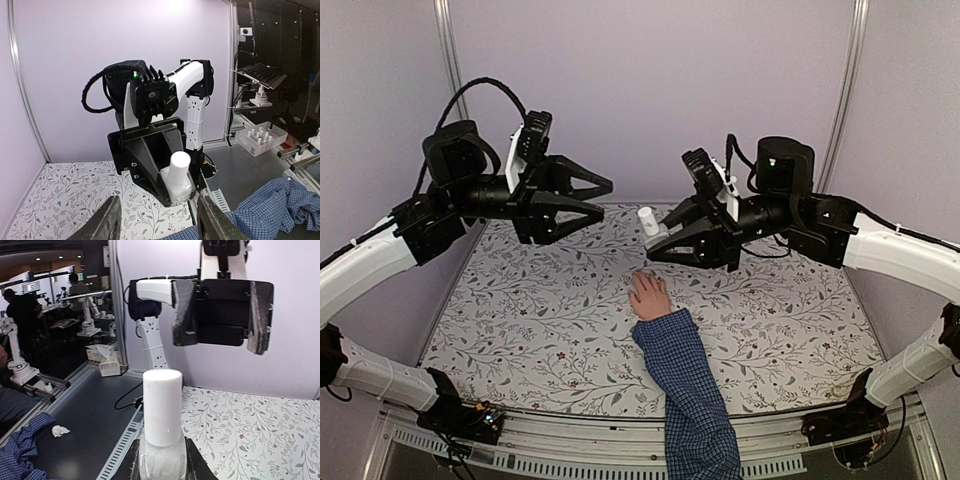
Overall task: Paint the nails
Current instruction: Screw the nail polish bottle.
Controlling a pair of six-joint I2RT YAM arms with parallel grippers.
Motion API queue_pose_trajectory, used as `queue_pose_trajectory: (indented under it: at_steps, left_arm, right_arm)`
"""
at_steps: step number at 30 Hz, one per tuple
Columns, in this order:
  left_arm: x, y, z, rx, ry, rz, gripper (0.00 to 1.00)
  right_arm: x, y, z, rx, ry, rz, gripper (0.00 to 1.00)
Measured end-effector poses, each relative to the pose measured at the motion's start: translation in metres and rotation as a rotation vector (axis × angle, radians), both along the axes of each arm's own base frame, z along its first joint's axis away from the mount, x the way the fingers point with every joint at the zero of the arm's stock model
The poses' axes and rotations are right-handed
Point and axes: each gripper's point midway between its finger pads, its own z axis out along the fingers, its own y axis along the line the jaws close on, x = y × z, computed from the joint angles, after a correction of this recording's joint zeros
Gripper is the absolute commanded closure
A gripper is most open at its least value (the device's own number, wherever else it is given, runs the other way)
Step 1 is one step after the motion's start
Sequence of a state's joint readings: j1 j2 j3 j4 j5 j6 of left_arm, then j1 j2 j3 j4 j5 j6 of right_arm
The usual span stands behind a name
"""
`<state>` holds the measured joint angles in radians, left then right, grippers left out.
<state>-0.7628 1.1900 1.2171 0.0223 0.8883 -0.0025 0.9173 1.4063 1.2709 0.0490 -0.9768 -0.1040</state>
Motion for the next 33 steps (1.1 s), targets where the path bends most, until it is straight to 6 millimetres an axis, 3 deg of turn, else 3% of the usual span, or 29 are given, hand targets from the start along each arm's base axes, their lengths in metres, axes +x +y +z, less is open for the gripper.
queue_pose_trajectory:
  at_steps: [5, 10, 20, 33]
  left_arm:
    - [0.007, -0.008, -0.005, 0.016, 0.022, 0.029, 0.45]
    - [0.014, -0.025, -0.013, 0.061, 0.045, 0.069, 0.48]
    - [0.02, -0.035, -0.02, 0.094, 0.042, 0.105, 0.56]
    - [0.018, -0.043, -0.032, 0.133, 0.03, 0.096, 0.78]
  right_arm:
    - [0.028, 0.007, -0.004, -0.014, -0.009, -0.165, 1.0]
    - [0.042, 0.008, -0.007, -0.03, -0.009, -0.249, 1.0]
    - [0.049, 0.01, -0.016, -0.057, -0.005, -0.286, 1.0]
    - [0.05, 0.01, -0.017, -0.059, -0.01, -0.288, 1.0]
